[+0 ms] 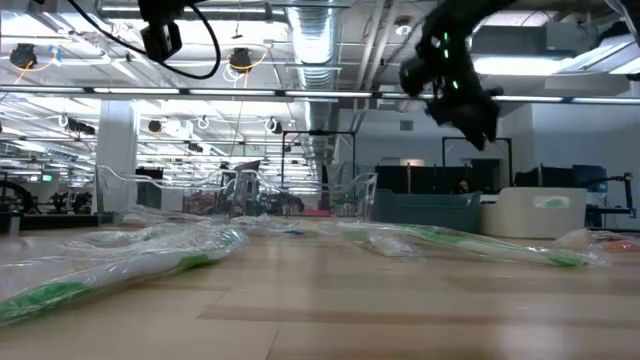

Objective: Pick & Place Toothbrushes
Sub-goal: Put the green toothbrush into the white bin

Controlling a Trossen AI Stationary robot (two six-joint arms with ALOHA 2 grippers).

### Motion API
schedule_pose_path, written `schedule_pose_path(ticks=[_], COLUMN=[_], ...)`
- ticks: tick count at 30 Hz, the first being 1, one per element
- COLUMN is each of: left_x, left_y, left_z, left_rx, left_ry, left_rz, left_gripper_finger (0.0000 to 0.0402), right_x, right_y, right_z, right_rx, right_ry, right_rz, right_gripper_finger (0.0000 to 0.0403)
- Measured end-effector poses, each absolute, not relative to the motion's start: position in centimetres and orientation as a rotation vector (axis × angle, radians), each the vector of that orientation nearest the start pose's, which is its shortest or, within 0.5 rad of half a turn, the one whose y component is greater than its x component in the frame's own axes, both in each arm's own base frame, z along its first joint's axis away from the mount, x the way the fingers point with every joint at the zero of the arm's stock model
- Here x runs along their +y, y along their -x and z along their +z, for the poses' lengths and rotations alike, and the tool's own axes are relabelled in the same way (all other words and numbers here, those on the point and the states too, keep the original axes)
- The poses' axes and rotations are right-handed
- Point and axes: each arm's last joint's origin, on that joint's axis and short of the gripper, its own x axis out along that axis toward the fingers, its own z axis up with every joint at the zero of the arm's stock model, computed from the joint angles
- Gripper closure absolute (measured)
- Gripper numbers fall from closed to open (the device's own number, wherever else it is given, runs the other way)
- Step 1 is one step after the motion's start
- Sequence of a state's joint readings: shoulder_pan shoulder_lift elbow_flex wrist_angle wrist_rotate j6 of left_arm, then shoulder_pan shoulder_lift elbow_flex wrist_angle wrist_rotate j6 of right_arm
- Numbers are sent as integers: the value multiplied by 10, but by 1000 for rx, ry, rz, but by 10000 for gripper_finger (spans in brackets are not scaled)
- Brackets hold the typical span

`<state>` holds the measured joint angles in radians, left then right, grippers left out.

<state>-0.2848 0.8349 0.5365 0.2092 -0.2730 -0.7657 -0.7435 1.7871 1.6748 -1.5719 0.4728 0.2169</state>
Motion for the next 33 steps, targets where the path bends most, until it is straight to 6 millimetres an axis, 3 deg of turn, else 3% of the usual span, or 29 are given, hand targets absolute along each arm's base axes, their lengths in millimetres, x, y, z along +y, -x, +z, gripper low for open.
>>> schedule_pose_path(ticks=[7, 12, 21, 28, 33], left_x=[-47, -47, -49, -50, -51], left_y=[-184, -184, -184, -184, -184], left_z=[276, 276, 276, 276, 276], left_rx=[102, 104, 130, 146, 156], left_ry=[741, 742, 763, 779, 781], left_rz=[-19, -23, -81, -115, -136], left_gripper_finger=[285, 285, 285, 285, 285], right_x=[-201, -173, -115, -60, -19], right_y=[-245, -261, -297, -327, -337], right_z=[371, 401, 412, 418, 422], right_rx=[1325, 1168, 1054, 909, 856], right_ry=[-325, -265, -297, -258, -225], right_rz=[-1074, -990, -675, -453, -338], right_gripper_finger=[163, 163, 163, 163, 163])
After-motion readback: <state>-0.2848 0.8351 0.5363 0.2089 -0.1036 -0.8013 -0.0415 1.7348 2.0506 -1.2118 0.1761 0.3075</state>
